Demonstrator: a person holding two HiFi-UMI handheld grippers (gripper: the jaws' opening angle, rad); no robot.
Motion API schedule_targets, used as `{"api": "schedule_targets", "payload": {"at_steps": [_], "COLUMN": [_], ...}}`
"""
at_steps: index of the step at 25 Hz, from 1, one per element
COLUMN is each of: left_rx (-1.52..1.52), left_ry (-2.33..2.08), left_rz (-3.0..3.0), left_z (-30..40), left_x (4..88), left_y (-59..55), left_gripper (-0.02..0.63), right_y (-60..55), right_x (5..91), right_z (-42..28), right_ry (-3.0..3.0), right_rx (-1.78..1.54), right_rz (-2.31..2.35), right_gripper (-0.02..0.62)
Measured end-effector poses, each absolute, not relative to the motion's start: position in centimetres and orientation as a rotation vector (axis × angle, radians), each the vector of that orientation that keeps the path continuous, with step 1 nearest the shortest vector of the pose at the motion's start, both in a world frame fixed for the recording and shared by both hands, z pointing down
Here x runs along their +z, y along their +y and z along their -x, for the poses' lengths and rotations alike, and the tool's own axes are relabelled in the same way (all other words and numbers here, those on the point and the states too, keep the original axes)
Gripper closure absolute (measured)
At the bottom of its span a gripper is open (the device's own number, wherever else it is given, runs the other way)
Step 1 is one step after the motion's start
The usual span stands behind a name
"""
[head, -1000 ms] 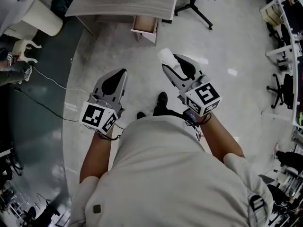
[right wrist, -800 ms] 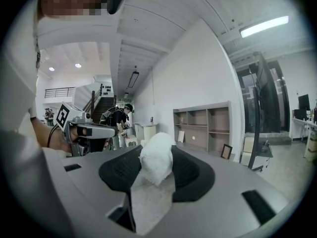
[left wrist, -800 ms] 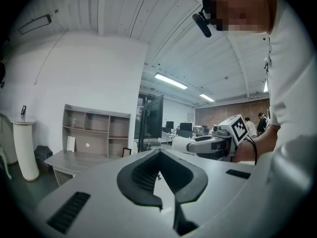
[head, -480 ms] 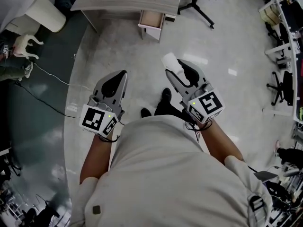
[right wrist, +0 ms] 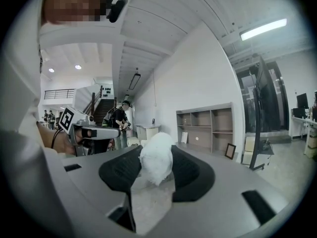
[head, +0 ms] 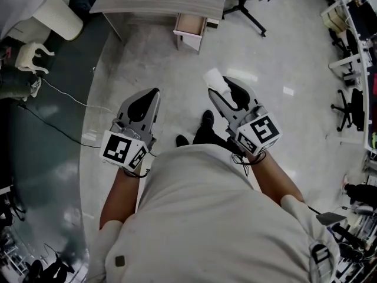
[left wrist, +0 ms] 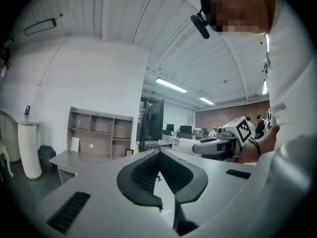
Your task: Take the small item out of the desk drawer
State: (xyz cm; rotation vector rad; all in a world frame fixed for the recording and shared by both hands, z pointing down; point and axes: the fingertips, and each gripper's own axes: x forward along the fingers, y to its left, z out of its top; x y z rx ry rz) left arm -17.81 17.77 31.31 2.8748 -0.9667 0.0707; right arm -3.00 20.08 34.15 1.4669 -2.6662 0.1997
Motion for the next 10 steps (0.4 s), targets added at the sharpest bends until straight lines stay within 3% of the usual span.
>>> {"api": "schedule_targets", "payload": {"at_steps": [10], "left_rx": [0.076], "left_ry": [-0.949], "left_rz": [-2.883], "left_z": [15.7], "left_x": [31.4], "left_y": [17.7], "left_gripper": [0.595], "right_y": [19.9], "right_x": [34.2], "right_z": [1.4], "right_ry": [-2.671], "right_rx": [0.208], "right_rz": [-1.466], "right_gripper": [0.410]}}
